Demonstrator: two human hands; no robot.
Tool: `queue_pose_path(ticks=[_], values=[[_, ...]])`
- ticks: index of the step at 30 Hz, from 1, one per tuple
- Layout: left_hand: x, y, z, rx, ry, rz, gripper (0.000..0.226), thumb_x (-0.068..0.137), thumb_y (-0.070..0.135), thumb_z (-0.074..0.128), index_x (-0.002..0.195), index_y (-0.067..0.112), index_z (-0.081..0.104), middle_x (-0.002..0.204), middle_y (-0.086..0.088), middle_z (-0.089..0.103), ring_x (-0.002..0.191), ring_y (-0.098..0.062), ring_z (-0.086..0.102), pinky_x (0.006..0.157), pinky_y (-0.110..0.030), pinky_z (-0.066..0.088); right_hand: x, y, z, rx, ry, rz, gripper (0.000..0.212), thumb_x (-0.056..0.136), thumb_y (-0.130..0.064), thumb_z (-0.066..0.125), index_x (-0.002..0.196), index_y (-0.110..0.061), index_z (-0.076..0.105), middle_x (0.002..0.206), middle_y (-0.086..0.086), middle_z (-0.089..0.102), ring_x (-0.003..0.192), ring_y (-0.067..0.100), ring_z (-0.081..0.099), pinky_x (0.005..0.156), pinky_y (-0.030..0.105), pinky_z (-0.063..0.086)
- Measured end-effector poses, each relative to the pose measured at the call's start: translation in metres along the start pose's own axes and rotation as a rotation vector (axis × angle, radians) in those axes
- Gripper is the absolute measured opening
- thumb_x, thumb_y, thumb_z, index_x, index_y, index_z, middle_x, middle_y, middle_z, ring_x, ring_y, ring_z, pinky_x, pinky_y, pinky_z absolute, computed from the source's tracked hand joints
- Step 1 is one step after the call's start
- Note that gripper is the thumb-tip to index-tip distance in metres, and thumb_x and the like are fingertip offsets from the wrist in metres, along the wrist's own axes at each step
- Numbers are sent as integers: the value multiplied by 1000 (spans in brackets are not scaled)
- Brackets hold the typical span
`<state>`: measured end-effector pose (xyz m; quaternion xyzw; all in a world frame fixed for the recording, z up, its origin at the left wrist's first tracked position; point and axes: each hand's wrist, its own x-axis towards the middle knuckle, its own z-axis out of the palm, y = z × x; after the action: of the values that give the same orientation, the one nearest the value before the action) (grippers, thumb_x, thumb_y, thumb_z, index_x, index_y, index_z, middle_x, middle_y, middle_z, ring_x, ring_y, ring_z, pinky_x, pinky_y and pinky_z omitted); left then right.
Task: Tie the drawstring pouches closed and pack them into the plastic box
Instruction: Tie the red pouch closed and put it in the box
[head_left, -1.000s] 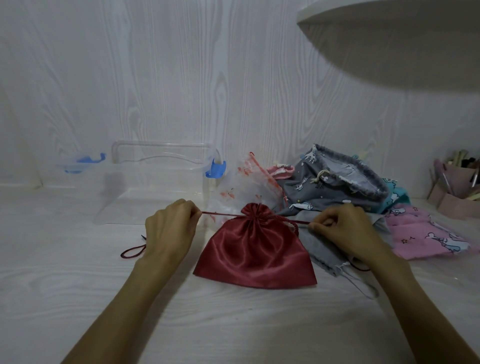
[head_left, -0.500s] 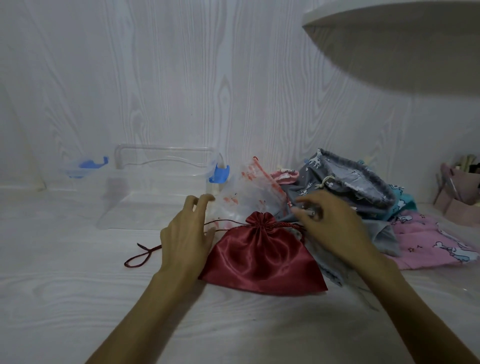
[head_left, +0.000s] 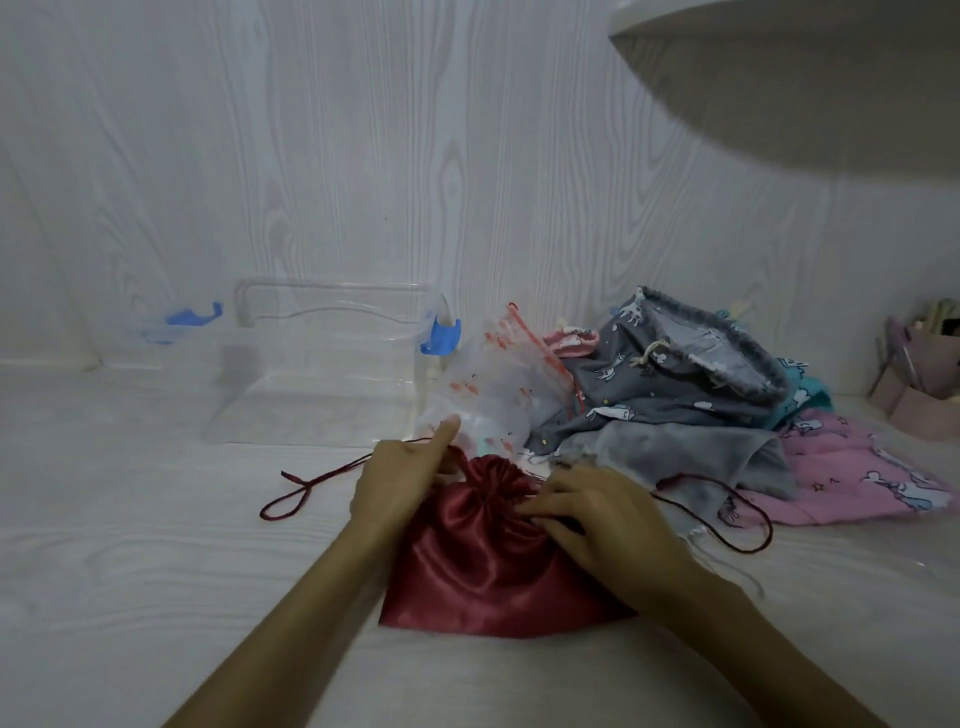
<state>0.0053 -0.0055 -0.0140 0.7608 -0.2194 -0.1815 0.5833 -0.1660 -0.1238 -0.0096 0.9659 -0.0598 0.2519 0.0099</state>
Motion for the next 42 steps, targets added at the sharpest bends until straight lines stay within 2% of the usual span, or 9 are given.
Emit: queue_pose_path(ticks=[4,9,16,21,27,30,35,39,42], values=[[1,-1,-2,17,-34,53,32,62,53,75,62,21,77,69,-6,74,79,-28,71,86,-47,55,-7,-12,-4,60,-92,18,22,84,-37,57,100,-37,72,86,-19,70,76,1,63,63,16,44],[-16,1,-4,-123,-95,107,20,86,17,67,76,4,77,83,-18,74,83,-22,68,91,-33,51,0,8,-35,784,21,554,20,93,-15,53,99,-33,61,86,-6,70,61,4,61,57,19,50],[-20,-1,-8,-150,-112,53,25,91,15,58,74,9,75,66,-1,73,61,-3,65,59,-11,51,17,21,-34,158,-616,213,36,83,-12,63,118,-7,61,94,5,55,84,15,48,81,29,43],[-10,-5,-7,10,-53,16,34,83,36,67,69,6,77,76,-13,73,75,-23,66,80,-34,52,18,12,-23,50,-435,362,17,85,-22,55,89,-20,71,77,-9,61,81,19,60,74,36,52],[-12,-4,-8,-6,-33,160,32,87,25,66,57,14,65,59,-2,51,63,-9,49,66,-23,40,13,7,-35,35,-228,394,12,82,-34,67,82,-26,76,81,-5,71,84,13,65,72,32,52],[-23,5,-8,-229,-21,213,20,92,20,58,83,14,75,76,12,70,74,7,65,69,-2,45,13,20,-41,190,-188,360,14,81,-39,68,69,-33,68,74,-10,67,73,2,59,70,26,49],[-17,23,-10,-715,-40,70,18,91,16,58,100,9,72,96,-2,74,87,-8,69,83,-18,53,25,10,-46,952,-156,486,17,95,-19,54,80,-10,56,56,-1,52,48,9,47,52,21,45],[-17,34,-6,-558,-78,166,16,92,15,58,92,14,73,95,-2,74,89,-10,69,89,-20,52,48,0,-46,991,-84,694,22,89,-36,59,82,-15,57,50,-8,41,36,1,37,38,12,30],[-21,31,5,-450,-57,200,16,90,17,60,84,16,74,90,-3,75,90,-13,69,88,-24,52,61,-7,-23,770,-90,663,35,74,-45,74,97,-19,64,83,-10,61,77,3,63,66,17,47]])
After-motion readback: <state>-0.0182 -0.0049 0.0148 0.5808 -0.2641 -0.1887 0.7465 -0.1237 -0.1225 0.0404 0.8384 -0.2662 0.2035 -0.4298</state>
